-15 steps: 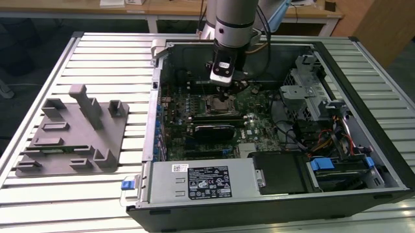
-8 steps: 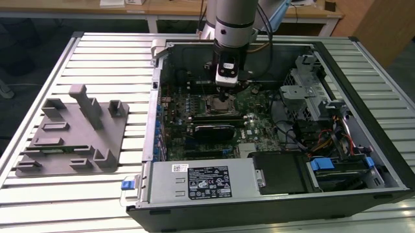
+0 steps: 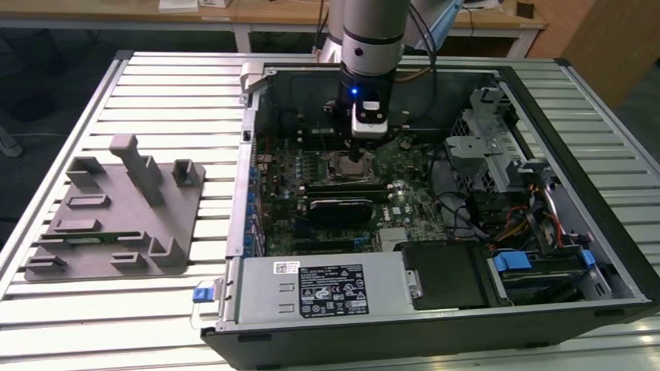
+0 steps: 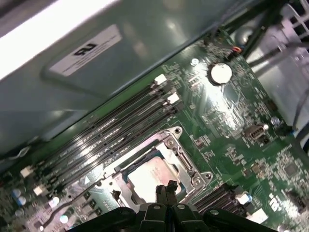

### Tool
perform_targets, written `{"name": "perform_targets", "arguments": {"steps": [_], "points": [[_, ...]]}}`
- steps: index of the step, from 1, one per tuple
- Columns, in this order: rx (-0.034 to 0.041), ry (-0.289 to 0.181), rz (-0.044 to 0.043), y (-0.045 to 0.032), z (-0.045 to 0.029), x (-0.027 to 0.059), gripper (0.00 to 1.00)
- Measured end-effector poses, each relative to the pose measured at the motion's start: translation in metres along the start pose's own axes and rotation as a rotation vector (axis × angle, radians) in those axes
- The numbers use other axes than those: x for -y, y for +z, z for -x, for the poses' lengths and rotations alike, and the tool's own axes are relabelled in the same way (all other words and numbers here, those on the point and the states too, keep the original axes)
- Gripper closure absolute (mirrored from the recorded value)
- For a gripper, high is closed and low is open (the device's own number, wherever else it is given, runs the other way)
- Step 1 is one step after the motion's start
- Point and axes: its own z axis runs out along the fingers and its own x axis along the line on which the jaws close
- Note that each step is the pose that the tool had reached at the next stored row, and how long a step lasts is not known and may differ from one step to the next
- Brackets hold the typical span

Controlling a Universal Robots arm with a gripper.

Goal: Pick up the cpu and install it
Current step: 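Close the cpu cover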

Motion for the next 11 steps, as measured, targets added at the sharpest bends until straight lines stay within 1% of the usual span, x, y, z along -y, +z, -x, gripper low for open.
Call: {"name": "perform_targets", "arguments": {"steps": [11], "points": [[0.0048,-0.197,0.0043,0.0003,0.0000,0.0000,0.89]]}}
